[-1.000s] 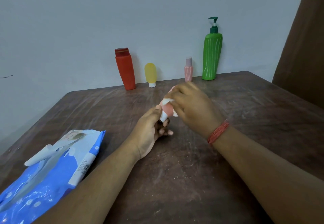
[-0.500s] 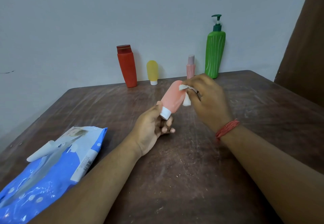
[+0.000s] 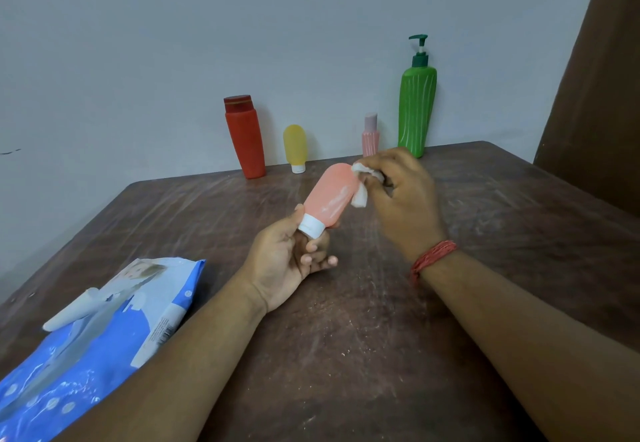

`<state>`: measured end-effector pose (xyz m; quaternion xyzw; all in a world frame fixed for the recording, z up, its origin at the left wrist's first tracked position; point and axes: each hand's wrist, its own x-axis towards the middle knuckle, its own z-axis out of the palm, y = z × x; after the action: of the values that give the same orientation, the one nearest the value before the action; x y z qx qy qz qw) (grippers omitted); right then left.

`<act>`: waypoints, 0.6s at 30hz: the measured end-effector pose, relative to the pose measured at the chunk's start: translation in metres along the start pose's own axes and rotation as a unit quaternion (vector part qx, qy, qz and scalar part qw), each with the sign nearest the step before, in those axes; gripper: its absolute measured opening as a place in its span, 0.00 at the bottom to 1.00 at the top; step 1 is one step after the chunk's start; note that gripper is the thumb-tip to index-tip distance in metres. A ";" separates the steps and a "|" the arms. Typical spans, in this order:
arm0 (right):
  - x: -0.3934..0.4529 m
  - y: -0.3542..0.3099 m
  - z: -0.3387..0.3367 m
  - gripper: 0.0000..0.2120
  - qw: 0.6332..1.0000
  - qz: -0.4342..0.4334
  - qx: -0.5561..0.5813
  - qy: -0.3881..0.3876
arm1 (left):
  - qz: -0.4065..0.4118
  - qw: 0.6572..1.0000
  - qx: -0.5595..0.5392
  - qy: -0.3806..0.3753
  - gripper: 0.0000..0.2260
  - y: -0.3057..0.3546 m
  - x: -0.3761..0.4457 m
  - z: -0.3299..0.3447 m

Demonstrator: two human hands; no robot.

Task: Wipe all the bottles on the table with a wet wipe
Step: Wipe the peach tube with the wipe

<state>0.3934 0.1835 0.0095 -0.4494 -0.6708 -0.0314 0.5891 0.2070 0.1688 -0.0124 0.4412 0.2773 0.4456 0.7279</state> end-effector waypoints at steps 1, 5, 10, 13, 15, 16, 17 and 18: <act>-0.001 -0.001 -0.001 0.11 1.000 -0.001 -0.003 0.003 | 0.000 1.000 0.002 0.000 0.23 0.000 0.000 0.000; -0.011 -0.011 0.005 0.12 0.990 -0.105 -0.047 -0.078 | 0.015 1.000 -0.003 0.018 0.23 0.001 0.002 -0.002; -0.004 -0.004 0.002 0.12 0.996 -0.058 -0.057 -0.036 | 0.012 1.000 0.013 0.018 0.21 -0.001 0.003 -0.002; -0.010 -0.008 0.004 0.12 0.984 -0.122 -0.076 -0.101 | 0.018 1.000 0.006 0.024 0.21 0.000 0.003 -0.004; -0.006 -0.006 0.003 0.12 0.990 -0.091 -0.081 -0.072 | 0.013 1.000 0.011 0.025 0.21 -0.001 0.004 -0.004; -0.005 -0.006 0.003 0.12 0.992 -0.082 -0.076 -0.060 | 0.011 0.999 0.015 0.027 0.21 -0.001 0.004 -0.004; -0.005 -0.008 0.004 0.12 0.991 -0.091 -0.072 -0.066 | 0.011 0.999 0.018 0.028 0.21 -0.001 0.004 -0.004; -0.008 -0.011 0.007 0.13 0.986 -0.117 -0.074 -0.092 | 0.016 0.999 0.018 0.027 0.21 -0.001 0.004 -0.005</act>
<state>0.3804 0.1765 0.0061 -0.4112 -0.7659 -0.1083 0.4822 0.2055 0.1742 -0.0154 0.4467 0.2977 0.4637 0.7048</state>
